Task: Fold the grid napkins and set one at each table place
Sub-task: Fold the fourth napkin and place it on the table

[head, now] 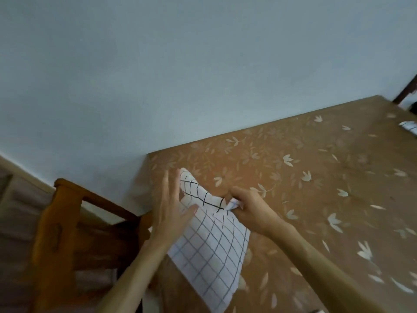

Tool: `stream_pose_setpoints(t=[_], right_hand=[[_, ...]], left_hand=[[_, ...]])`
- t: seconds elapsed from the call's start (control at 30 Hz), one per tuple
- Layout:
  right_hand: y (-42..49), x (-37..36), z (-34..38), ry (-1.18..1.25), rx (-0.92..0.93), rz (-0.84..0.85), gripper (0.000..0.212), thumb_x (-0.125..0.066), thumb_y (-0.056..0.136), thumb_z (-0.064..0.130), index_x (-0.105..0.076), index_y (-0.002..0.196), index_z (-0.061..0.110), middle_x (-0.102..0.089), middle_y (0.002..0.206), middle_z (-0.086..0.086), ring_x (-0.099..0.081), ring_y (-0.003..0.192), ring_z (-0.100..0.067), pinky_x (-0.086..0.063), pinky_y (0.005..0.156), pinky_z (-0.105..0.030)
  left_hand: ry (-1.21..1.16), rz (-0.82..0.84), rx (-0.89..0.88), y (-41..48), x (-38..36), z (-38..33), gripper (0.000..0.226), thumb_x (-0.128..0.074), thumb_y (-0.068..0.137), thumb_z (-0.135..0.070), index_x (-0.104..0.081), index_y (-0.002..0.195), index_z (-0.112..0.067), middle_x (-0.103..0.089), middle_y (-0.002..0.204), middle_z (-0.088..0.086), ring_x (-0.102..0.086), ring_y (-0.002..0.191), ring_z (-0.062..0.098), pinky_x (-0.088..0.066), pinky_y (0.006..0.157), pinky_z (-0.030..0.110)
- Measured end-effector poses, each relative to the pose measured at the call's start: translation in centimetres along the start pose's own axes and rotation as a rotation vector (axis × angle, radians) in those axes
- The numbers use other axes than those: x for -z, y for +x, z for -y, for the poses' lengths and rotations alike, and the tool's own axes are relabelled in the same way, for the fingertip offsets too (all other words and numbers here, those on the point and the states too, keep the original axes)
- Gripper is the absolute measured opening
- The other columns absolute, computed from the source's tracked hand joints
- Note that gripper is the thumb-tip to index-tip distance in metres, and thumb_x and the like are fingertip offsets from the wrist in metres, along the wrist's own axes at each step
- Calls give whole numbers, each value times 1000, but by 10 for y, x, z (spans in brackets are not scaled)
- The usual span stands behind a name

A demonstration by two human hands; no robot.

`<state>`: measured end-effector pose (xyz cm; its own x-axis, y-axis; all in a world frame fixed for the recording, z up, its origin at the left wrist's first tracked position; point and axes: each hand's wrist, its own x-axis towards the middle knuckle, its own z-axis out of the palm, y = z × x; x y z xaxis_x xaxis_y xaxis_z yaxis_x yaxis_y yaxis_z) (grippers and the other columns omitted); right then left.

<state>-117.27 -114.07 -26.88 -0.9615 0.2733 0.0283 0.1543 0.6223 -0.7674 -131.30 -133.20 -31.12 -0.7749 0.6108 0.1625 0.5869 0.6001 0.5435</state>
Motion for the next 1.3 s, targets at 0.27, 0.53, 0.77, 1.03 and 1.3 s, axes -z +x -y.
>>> stream_pose_setpoints(t=[0.27, 0.53, 0.77, 1.03, 1.3], right_hand=[[-74, 62, 148, 277, 43, -246, 20, -77, 84, 12, -65, 88, 28, -76, 95, 2, -71, 92, -18, -55, 87, -40], [-104, 77, 221, 156, 173, -342, 11, -76, 86, 25, -69, 82, 18, -74, 84, 7, -68, 86, -3, -46, 79, -16], [-110, 79, 245, -198, 269, -588, 17, -75, 87, 36, -68, 85, 21, -66, 65, 8, -61, 61, -5, -50, 58, -24], [-120, 43, 268, -139, 368, -603, 3, -70, 91, 23, -71, 94, 21, -67, 71, 17, -64, 67, -6, -47, 61, -18], [-140, -6, 286, 189, 315, -333, 29, -55, 100, 41, -72, 109, 19, -76, 91, 5, -71, 86, -5, -56, 74, -24]], left_hand=[[-43, -31, -317, -35, 116, -34, 78, -62, 85, -66, -31, 153, -42, -20, 165, -12, -29, 150, 18, -29, 121, 50], [8, 59, -346, -85, 192, -90, 94, -58, 79, -79, -9, 154, -48, -30, 158, -14, -50, 134, 13, -48, 106, 46], [-62, -124, -257, -91, 255, -101, 16, -55, 101, -34, -67, 92, -29, -72, 84, -8, -68, 76, 12, -53, 71, 31], [-252, 205, -32, -88, 305, -102, 35, -44, 101, -17, -62, 131, -22, -73, 110, 6, -73, 87, 26, -61, 81, 40], [-578, 241, 200, -97, 310, -124, 30, -40, 97, -3, -65, 114, -4, -70, 83, 19, -72, 58, 27, -61, 56, 32]])
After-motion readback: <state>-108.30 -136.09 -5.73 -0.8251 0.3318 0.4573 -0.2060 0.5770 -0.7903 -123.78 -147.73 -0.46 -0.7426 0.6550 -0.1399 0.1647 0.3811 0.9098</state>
